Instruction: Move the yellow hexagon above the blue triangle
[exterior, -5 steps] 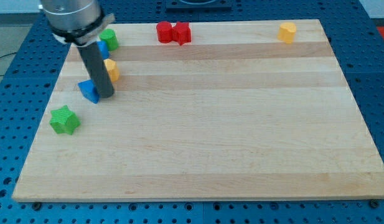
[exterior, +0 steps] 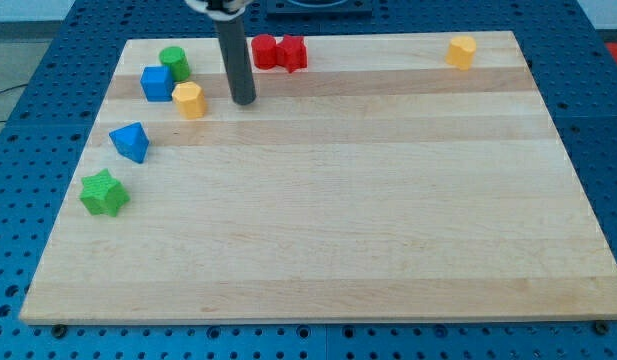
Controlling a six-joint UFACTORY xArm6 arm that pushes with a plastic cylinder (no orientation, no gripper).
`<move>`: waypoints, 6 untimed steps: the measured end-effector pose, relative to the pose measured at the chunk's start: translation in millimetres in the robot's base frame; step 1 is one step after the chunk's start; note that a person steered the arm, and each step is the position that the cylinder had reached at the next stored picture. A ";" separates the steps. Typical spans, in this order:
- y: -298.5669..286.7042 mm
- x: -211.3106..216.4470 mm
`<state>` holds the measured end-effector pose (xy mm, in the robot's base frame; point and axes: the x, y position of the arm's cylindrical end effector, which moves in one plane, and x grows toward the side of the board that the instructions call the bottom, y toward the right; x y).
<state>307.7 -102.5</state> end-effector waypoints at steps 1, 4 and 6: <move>-1.6 -4.2; -59.2 21.8; -107.7 40.9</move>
